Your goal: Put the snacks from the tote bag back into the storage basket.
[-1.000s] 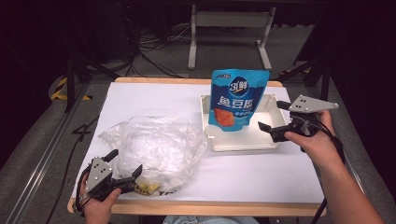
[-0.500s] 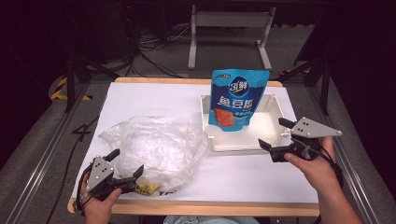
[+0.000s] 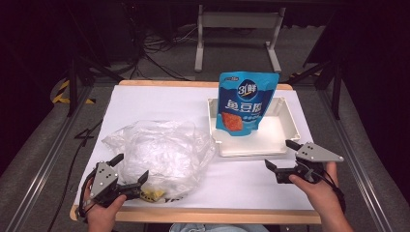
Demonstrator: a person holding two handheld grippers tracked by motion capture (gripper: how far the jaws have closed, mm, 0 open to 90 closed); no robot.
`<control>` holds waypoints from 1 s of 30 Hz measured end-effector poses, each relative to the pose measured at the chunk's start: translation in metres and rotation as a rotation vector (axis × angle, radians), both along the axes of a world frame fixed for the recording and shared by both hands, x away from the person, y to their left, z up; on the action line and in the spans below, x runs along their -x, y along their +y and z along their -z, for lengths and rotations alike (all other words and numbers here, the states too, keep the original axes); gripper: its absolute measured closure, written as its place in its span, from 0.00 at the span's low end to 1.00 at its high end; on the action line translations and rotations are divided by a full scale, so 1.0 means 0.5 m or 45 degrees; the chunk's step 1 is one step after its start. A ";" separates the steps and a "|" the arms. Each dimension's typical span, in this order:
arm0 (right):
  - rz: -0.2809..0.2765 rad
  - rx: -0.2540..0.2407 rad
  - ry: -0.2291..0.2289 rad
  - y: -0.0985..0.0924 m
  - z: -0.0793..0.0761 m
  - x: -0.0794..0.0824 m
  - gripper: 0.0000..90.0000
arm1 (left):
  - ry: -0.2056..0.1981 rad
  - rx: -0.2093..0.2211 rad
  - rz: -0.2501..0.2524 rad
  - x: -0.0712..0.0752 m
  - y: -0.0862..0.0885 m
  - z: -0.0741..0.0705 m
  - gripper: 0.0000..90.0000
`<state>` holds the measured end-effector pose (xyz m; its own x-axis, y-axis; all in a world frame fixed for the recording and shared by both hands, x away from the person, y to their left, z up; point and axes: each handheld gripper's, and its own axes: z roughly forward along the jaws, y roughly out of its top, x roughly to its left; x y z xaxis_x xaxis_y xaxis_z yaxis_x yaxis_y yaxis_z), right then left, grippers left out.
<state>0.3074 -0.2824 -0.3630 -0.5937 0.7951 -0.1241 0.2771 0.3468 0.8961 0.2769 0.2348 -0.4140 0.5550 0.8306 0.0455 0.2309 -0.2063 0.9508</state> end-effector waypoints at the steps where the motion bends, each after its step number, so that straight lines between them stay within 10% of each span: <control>1: 0.000 0.000 0.000 0.000 0.000 0.000 0.07 | 0.000 0.000 0.000 0.000 0.000 0.000 0.07; 30: 0.082 0.045 0.136 -0.032 0.122 -0.028 0.07 | 0.020 -0.019 0.005 -0.009 0.004 0.010 0.06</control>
<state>0.3216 -0.2983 -0.4241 -0.5529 0.8282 -0.0915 0.3929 0.3560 0.8479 0.2815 0.2368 -0.4191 0.5590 0.8277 0.0492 0.2448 -0.2214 0.9440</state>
